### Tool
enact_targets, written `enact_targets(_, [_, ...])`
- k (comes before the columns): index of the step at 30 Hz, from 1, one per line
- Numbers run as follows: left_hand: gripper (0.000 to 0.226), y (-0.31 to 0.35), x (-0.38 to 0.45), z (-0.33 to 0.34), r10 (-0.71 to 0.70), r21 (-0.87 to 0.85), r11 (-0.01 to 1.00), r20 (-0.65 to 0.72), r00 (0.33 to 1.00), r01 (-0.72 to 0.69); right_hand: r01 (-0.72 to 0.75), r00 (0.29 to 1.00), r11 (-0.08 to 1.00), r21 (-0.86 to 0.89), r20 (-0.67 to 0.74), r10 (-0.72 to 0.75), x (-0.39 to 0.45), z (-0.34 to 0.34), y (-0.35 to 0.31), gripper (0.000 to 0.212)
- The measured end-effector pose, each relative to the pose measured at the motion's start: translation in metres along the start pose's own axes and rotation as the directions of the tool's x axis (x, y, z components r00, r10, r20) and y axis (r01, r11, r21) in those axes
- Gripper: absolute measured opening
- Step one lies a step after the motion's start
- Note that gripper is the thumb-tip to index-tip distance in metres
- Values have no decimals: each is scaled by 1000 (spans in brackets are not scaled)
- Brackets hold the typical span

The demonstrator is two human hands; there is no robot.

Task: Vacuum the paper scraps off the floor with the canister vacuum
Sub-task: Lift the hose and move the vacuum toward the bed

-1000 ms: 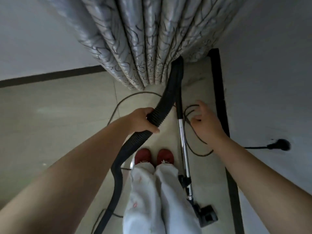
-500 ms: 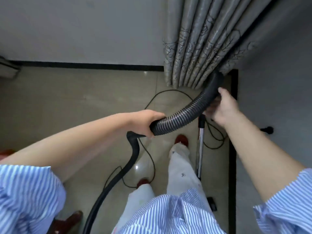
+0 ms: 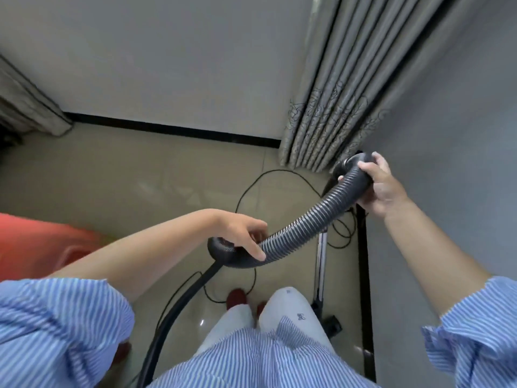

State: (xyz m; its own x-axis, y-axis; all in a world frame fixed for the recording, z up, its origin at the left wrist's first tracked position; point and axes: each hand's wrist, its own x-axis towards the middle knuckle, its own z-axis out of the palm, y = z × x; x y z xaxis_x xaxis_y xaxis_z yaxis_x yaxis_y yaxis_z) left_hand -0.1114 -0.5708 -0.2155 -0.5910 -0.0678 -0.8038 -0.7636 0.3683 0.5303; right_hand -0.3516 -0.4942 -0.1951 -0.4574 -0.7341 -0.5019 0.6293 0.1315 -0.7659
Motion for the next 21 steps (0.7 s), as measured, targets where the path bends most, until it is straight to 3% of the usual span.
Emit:
enact_targets(2, [62, 17, -9, 22, 21, -109, 994, -11, 1000, -22, 5, 1000, 999, -44, 24, -4, -28, -2, 3, 58])
enact_targets(5, [65, 45, -16, 57, 48, -75, 995, -190, 981, -63, 18, 994, 987, -161, 107, -1, -68, -8, 5, 52])
enact_targets(9, [58, 84, -29, 106, 25, -176, 977, -468, 883, -121, 69, 981, 962, -265, 193, -17, -118, -36, 13, 49])
enact_targets(12, [49, 121, -37, 154, 35, -211, 958, -585, 810, -193, 91, 957, 952, -293, 289, -2, -158, -67, 8, 43])
enact_targets(15, [43, 145, -52, 191, 32, -144, 974, -673, 739, -174, 134, 931, 859, -495, 361, 63, -184, -103, -8, 48])
enact_targets(16, [43, 150, -61, 205, 31, -127, 979, -677, 735, -158, 204, 916, 770, -605, 396, 68, -194, -117, -15, 54])
enact_targets(17, [44, 153, -71, 219, 27, -122, 982, -664, 747, -145, 310, 899, 614, -726, 434, 59, -201, -128, -22, 60])
enact_targets(19, [46, 153, -93, 241, 24, -88, 991, -627, 779, -101, 486, 870, 146, -862, 493, 14, -209, -142, -33, 68])
enact_targets(20, [46, 154, -103, 254, 22, -59, 996, -605, 796, -72, 528, 848, -77, -846, 530, 3, -216, -146, -36, 71])
enact_targets(21, [45, 155, -114, 269, 12, -40, 998, -586, 810, -44, 572, 812, -230, -788, 583, 25, -226, -148, -35, 76])
